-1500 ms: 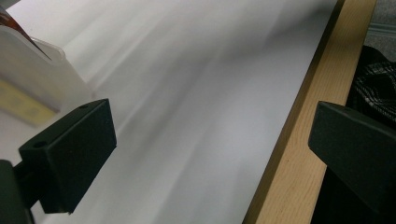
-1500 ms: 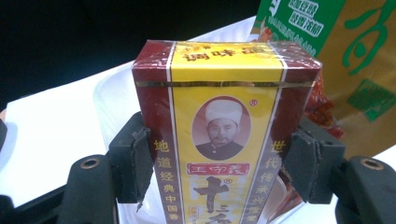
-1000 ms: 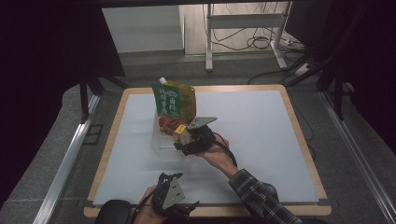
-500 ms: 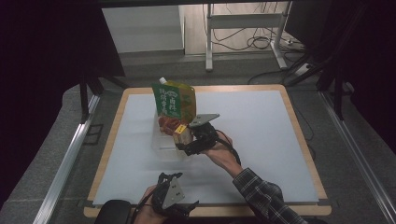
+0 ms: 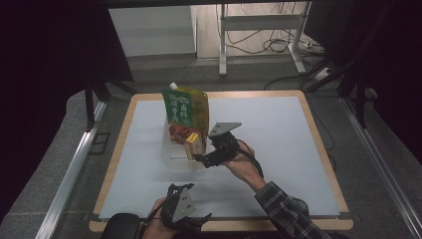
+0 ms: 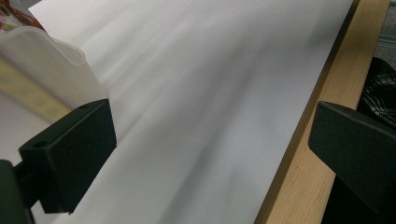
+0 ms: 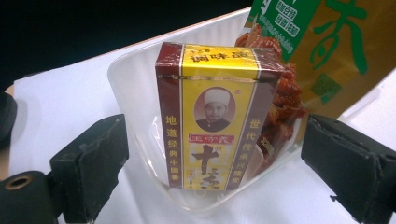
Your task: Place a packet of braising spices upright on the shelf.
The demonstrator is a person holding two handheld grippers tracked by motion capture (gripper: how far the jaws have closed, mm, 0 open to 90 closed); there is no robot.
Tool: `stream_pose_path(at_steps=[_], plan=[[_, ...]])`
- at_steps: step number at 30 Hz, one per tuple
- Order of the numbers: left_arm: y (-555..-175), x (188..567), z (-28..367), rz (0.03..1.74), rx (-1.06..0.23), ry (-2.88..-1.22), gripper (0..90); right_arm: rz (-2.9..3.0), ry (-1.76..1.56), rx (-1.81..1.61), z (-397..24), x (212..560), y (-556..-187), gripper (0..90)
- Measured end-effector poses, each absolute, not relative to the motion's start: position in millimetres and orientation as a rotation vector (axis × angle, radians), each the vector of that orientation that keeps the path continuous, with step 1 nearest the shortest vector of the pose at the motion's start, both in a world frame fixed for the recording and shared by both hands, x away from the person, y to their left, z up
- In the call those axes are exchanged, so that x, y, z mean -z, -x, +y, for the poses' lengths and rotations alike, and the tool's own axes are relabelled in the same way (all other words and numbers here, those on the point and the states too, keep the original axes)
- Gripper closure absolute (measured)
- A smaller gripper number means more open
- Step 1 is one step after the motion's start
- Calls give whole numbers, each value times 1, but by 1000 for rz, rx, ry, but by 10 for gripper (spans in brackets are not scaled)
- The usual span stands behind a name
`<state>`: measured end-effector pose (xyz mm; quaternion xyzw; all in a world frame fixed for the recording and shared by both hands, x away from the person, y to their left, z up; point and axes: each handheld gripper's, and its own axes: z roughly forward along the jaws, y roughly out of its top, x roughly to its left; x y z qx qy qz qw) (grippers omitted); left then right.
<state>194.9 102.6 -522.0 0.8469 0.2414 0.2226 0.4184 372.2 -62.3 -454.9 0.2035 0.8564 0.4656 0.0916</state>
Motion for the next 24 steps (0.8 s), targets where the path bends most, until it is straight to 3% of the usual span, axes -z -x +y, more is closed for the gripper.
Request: stream_pose_path(at_steps=[24], plan=[[-195,522,103,602,-563,-2131,7,2513,-601,-1315,-100,455,-365,68]])
